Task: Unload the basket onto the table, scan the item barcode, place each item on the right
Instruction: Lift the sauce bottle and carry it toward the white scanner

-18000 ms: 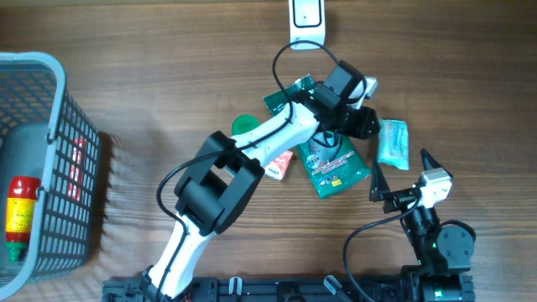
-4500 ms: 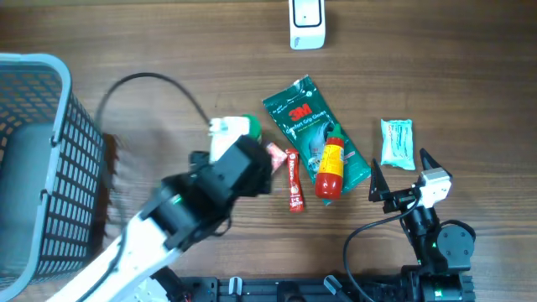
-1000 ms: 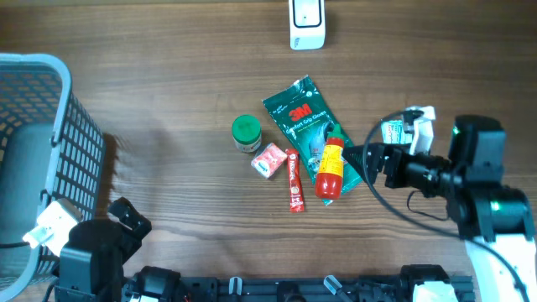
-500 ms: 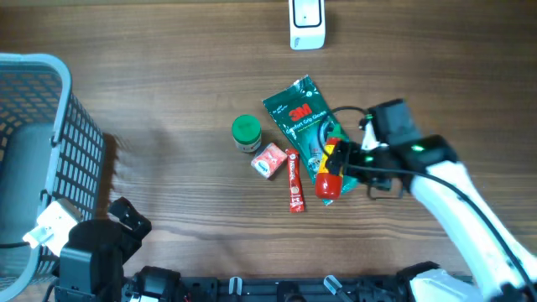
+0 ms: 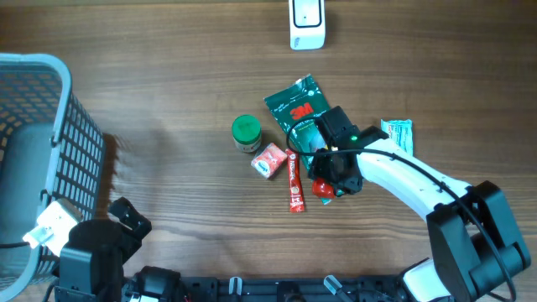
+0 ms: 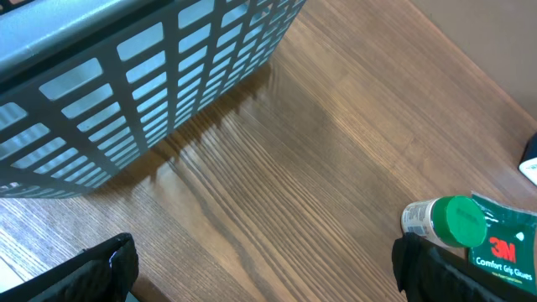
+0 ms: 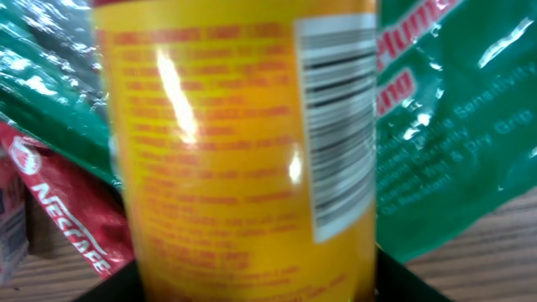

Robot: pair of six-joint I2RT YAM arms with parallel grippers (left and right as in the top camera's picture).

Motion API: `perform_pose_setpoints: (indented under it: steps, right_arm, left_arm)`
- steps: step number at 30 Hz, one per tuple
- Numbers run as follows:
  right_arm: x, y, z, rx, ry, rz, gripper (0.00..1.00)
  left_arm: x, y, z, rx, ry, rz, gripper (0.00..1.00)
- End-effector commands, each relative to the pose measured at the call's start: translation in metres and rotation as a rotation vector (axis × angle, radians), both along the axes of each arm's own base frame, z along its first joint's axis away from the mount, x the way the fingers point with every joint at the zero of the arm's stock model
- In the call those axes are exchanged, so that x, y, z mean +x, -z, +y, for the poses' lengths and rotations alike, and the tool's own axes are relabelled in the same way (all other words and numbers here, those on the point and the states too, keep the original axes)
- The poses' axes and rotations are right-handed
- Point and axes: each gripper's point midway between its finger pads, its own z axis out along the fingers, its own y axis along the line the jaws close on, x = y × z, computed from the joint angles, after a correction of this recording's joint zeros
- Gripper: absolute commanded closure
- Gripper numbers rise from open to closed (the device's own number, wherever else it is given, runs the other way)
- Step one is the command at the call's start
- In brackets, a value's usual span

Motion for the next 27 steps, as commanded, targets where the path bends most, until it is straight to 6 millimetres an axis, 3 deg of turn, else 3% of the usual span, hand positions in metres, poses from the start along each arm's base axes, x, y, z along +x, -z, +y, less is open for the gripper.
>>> perform_pose_setpoints:
  steps: [1, 5, 7, 11, 16, 19, 22, 27]
  right_arm:
    - [0.010, -0.002, -0.003, -0.043, -0.104, -0.054, 0.44]
    - [0.017, -0.015, 0.008, -0.003, -0.249, -0.090, 0.61]
    - [0.025, -0.034, 0.011, 0.000, -0.286, -0.124, 0.61]
    - [0.032, -0.097, 0.013, -0.013, -0.413, -0.226, 0.65]
    - [0.012, -0.166, 0.039, 0.031, -0.689, -0.433, 0.64]
    - [-0.009, -0.226, 0.060, 0.132, -0.869, -0.625, 0.64]
    - [-0.026, -0.283, 0.066, 0.148, -1.019, -0.872, 0.63]
    - [-0.036, -0.346, 0.065, 0.061, -1.225, -1.226, 0.65]
  left_arm:
    - [-0.001, -0.004, 0.001, -0.008, -0.015, -0.019, 0.00]
    - [-0.001, -0.004, 0.001, -0.008, -0.015, -0.019, 0.00]
    - [-0.001, -0.004, 0.001, -0.008, -0.015, -0.019, 0.00]
    - [-0.001, -0.004, 0.001, -0.008, -0.015, -0.019, 0.00]
    - [-0.001, -0.004, 0.001, -0.008, -0.015, -0.019, 0.00]
    - [-0.001, -0.004, 0.001, -0.008, -0.015, -0.019, 0.00]
    - [-0.001, -0.004, 0.001, -0.008, -0.015, -0.019, 0.00]
    - [-0.001, -0.004, 0.001, -0.008, -0.015, -0.019, 0.00]
